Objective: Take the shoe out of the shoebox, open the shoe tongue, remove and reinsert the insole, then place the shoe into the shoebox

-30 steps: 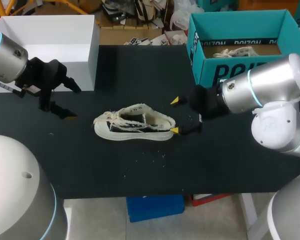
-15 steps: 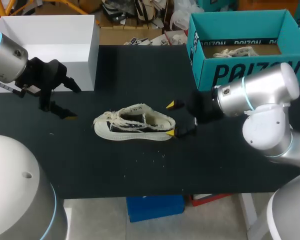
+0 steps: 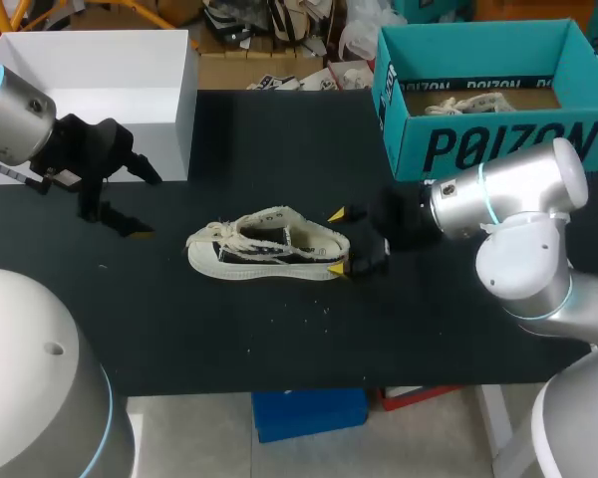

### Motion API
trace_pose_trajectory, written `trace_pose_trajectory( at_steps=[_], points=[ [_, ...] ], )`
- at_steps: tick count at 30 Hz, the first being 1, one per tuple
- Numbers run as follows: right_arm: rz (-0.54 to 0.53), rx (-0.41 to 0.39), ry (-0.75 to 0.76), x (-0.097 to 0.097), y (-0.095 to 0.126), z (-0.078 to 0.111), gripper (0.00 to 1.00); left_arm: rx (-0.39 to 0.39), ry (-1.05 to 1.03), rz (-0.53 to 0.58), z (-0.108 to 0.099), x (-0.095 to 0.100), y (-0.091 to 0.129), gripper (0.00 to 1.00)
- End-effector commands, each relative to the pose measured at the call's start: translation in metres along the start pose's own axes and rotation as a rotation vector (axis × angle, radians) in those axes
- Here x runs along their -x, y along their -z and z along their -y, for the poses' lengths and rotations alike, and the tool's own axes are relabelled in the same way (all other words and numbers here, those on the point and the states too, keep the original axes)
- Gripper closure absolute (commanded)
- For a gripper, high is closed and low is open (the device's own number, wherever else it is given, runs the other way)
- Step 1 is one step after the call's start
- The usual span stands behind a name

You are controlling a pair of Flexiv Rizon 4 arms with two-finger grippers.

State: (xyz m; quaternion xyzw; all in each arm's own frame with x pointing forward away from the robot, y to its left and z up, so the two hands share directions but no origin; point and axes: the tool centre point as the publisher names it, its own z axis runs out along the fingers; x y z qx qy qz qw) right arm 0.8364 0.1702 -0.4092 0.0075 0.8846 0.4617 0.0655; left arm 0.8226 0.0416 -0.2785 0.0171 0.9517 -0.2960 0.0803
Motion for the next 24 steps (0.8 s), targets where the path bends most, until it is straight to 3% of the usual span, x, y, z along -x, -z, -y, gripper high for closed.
trace_pose_trajectory(
  at_steps=[1, 24],
  points=[
    [0.000, 0.015, -0.007, 0.004, -0.008, 0.005, 0.00, 0.000, -0.002, 0.002, -0.001, -0.001, 0.000, 0.00],
    [-0.029, 0.063, -0.048, 0.007, -0.022, 0.010, 0.00, 0.000, -0.002, 0.002, -0.001, -0.001, 0.000, 0.00]
  ],
)
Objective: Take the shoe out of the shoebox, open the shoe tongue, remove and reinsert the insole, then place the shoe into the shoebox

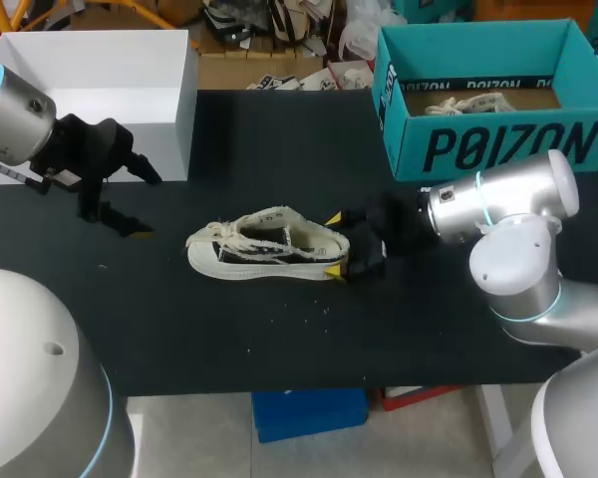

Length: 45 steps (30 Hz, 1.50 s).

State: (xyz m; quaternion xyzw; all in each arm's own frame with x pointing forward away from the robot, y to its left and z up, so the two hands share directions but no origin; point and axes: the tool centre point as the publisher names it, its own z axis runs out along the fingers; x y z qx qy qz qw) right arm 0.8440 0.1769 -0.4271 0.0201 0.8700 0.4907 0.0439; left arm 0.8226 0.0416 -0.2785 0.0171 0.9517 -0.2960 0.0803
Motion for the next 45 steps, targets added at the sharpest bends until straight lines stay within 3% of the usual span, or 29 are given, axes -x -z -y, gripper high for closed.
trace_pose_trajectory(
  at_steps=[1, 33, 34, 35, 43, 45],
  points=[
    [-0.005, 0.001, -0.003, 0.001, -0.005, -0.001, 0.00, 0.000, -0.002, 0.002, -0.001, -0.001, 0.000, 0.00],
    [-0.014, 0.019, -0.028, -0.004, -0.018, 0.000, 0.00, 0.000, -0.002, 0.002, -0.001, -0.001, 0.000, 0.00],
    [-0.010, 0.007, -0.020, -0.004, -0.017, 0.000, 0.71, 0.000, -0.002, 0.002, -0.001, -0.001, 0.000, 0.00],
    [-0.007, 0.007, -0.021, -0.003, -0.017, 0.000, 1.00, 0.000, -0.002, 0.002, -0.001, -0.001, 0.000, 0.00],
    [-0.007, 0.007, -0.021, -0.003, -0.017, 0.000, 1.00, 0.000, -0.002, 0.002, -0.001, -0.001, 0.000, 0.00],
    [-0.007, 0.007, -0.021, -0.003, -0.017, 0.000, 1.00, 0.056, 0.018, 0.033, 0.006, 0.000, 0.001, 0.00]
  ],
)
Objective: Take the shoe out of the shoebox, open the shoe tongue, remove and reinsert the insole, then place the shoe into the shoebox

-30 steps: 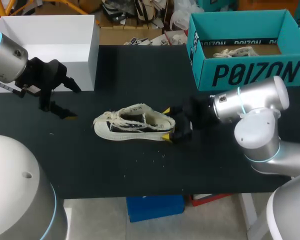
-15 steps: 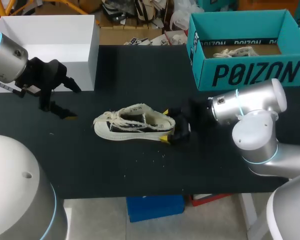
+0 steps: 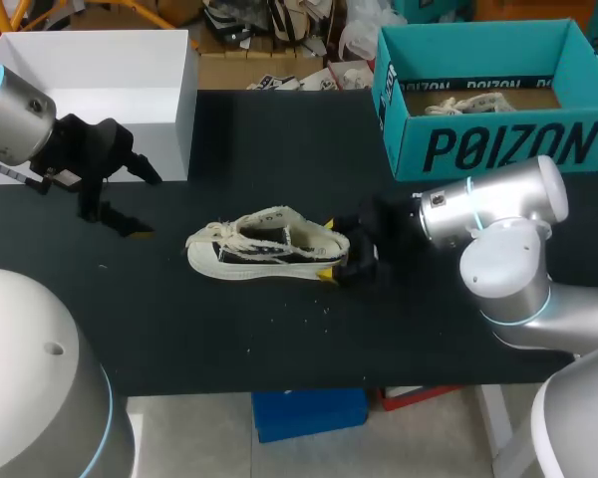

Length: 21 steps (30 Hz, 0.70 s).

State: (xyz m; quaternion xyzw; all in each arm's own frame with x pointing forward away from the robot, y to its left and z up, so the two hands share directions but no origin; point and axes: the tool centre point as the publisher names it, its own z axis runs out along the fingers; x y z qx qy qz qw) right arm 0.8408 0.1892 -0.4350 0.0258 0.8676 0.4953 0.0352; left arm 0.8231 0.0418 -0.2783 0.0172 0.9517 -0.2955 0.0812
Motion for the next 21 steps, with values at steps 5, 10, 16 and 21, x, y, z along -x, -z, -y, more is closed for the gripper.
trace_pose_trajectory(
  at_steps=[5, 10, 16, 21],
  points=[
    [0.002, -0.003, -0.002, 0.001, -0.003, 0.000, 1.00, 0.209, 0.216, 0.104, 0.029, -0.008, 0.000, 0.00],
    [0.002, -0.003, -0.002, 0.001, -0.003, 0.000, 1.00, 0.232, 0.317, 0.095, 0.063, -0.022, -0.011, 0.00],
    [0.002, -0.003, -0.002, 0.001, -0.003, 0.000, 1.00, 0.232, 0.317, 0.095, 0.063, -0.022, -0.011, 0.00],
    [0.002, -0.003, -0.002, 0.001, -0.003, 0.000, 1.00, 0.232, 0.317, 0.095, 0.063, -0.022, -0.011, 0.00]
  ],
)
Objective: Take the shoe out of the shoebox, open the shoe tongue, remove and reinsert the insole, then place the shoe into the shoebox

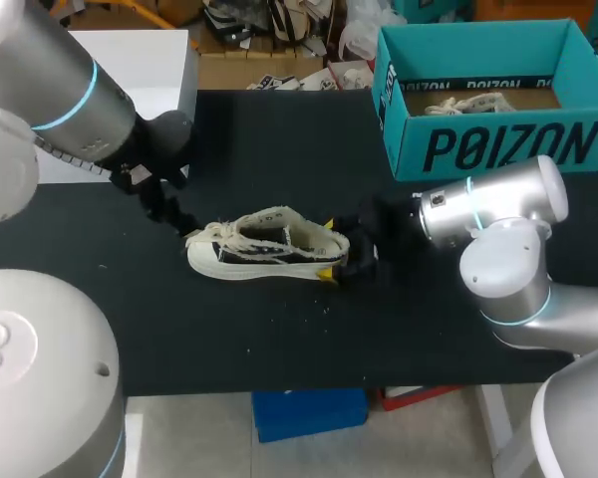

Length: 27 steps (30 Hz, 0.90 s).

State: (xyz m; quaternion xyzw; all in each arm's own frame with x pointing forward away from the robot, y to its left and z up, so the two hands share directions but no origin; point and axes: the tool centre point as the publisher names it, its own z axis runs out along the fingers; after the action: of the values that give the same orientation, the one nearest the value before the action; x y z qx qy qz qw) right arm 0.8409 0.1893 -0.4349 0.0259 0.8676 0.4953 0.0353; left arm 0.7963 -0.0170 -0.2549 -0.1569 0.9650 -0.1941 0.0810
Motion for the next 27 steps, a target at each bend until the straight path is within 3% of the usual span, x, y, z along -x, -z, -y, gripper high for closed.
trace_pose_trajectory(
  at_steps=[1, 4, 7, 10, 13, 15, 27],
  points=[
    [0.002, -0.003, -0.002, 0.001, -0.003, 0.000, 1.00, 0.002, -0.001, -0.002, 0.000, 0.001, -0.001, 0.00],
    [0.002, -0.003, -0.002, 0.001, -0.003, 0.000, 1.00, 0.002, -0.001, -0.002, 0.000, 0.001, -0.001, 0.00],
    [0.002, -0.003, -0.002, 0.001, -0.003, 0.000, 1.00, 0.080, 0.092, 0.023, 0.000, 0.003, -0.007, 0.00],
    [0.002, -0.003, -0.002, 0.001, -0.003, 0.000, 1.00, 0.238, 0.266, 0.001, -0.001, 0.003, -0.019, 0.00],
    [0.002, -0.003, -0.002, 0.001, -0.003, 0.000, 1.00, 0.483, 0.544, -0.082, -0.008, 0.005, -0.036, 0.00],
    [0.002, -0.003, -0.002, 0.001, -0.003, 0.000, 1.00, 0.552, 0.622, -0.076, -0.010, 0.004, -0.038, 0.00],
    [0.002, -0.003, -0.002, 0.001, -0.003, 0.000, 1.00, 0.544, 0.624, -0.065, -0.008, 0.003, -0.036, 0.00]
  ],
)
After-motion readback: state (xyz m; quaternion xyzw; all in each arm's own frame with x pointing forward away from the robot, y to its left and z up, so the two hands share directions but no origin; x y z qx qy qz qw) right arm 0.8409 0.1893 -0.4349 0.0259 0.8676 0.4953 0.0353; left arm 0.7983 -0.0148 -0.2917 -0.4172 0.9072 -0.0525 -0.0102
